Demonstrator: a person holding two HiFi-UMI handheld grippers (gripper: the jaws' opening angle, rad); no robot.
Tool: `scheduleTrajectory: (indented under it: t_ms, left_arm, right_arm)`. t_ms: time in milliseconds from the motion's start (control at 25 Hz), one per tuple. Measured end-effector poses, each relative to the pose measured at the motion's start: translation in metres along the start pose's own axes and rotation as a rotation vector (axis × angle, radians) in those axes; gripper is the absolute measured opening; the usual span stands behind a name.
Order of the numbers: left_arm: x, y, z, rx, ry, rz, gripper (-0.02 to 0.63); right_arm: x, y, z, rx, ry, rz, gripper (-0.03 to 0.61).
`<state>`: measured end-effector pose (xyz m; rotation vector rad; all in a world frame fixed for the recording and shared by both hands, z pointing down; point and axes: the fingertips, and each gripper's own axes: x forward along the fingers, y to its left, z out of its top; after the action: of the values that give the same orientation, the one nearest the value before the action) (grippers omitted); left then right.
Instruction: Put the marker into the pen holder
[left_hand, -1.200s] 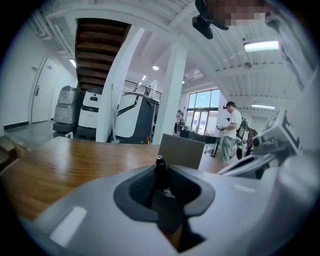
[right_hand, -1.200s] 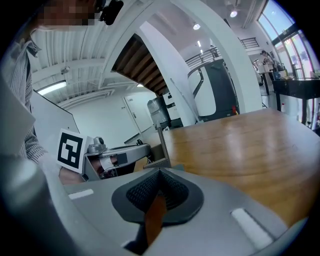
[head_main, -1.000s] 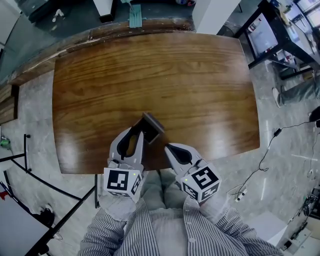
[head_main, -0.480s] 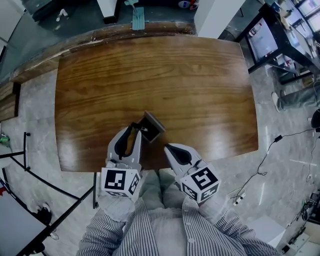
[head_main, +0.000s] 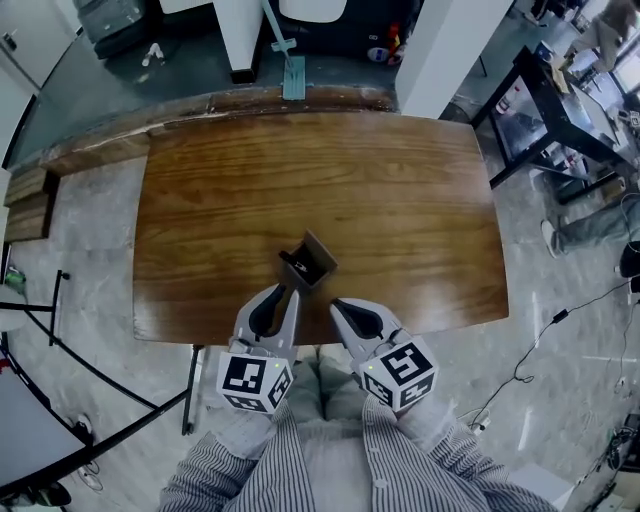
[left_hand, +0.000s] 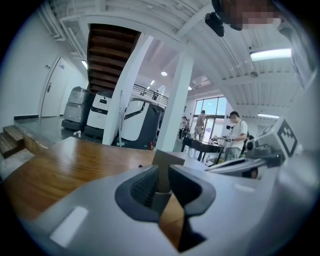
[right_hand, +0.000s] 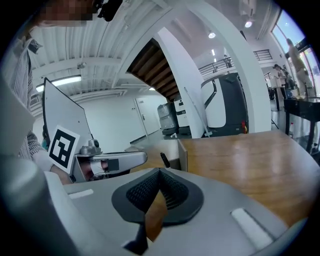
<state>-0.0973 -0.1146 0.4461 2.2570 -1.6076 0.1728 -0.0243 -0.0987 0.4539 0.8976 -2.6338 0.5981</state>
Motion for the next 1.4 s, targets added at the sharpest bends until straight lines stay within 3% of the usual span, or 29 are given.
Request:
scheduleTrajectory:
  t_ms: [320,960,1400]
  left_arm:
    - [-0.027,-0.018,-0.008,0.008,0.041,-0.005,0.009]
    - [-0.045,-0.042,-0.022,-0.011,0.092,-0.050,0.008]
    - [-0.047,-0.053,-0.024,-0.010,0.111,-0.083,0.008]
  right_arm:
    - [-0.008,0.020,0.001,-0.044,0.010,-0.001,-0.001]
    - [-0.021,0.047,-0.005,-0.119,0.033,0.029,-0.002]
    - [-0.030,0.046,-0.009,-0.104,0.041,0.001,-0.002]
